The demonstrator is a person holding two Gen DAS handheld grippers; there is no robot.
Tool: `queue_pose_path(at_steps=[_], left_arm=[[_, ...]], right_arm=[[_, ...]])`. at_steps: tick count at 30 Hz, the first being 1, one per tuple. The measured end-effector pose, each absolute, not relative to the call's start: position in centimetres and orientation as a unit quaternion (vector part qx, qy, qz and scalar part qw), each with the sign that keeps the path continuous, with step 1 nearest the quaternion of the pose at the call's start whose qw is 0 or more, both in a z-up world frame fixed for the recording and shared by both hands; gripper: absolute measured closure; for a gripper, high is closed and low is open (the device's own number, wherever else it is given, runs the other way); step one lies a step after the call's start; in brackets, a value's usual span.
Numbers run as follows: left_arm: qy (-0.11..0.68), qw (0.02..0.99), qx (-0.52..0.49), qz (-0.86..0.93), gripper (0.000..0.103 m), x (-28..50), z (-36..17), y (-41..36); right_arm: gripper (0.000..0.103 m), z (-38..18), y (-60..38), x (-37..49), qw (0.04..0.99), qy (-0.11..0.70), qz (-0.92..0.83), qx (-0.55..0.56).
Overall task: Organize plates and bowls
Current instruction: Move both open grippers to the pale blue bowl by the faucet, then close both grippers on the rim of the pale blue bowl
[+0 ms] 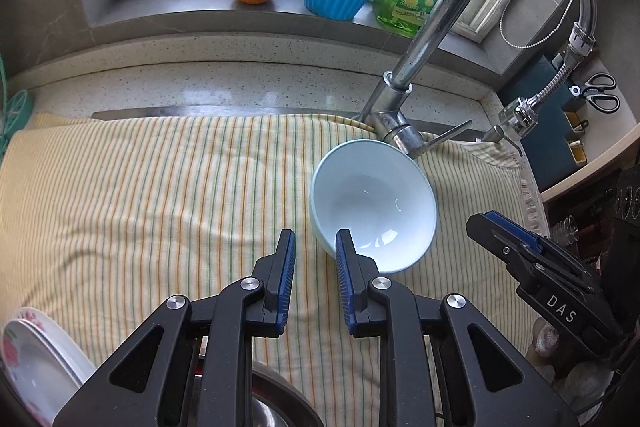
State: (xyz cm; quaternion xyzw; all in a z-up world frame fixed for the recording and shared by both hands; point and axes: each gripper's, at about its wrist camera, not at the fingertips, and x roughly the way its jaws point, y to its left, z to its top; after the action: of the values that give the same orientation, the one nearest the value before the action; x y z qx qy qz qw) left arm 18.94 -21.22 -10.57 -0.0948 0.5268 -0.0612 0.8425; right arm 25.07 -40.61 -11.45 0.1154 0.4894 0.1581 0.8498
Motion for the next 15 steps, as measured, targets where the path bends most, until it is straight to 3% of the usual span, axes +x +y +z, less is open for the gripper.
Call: queue_pose_path(at_steps=[15], left_arm=[[0.542, 0.833, -0.089, -0.062, 0.084, 21.8, -12.2, -21.9]], right_arm=[[0.082, -14.2, -40.2, 28.0, 0.835, 0.512, 0.16, 0.124]])
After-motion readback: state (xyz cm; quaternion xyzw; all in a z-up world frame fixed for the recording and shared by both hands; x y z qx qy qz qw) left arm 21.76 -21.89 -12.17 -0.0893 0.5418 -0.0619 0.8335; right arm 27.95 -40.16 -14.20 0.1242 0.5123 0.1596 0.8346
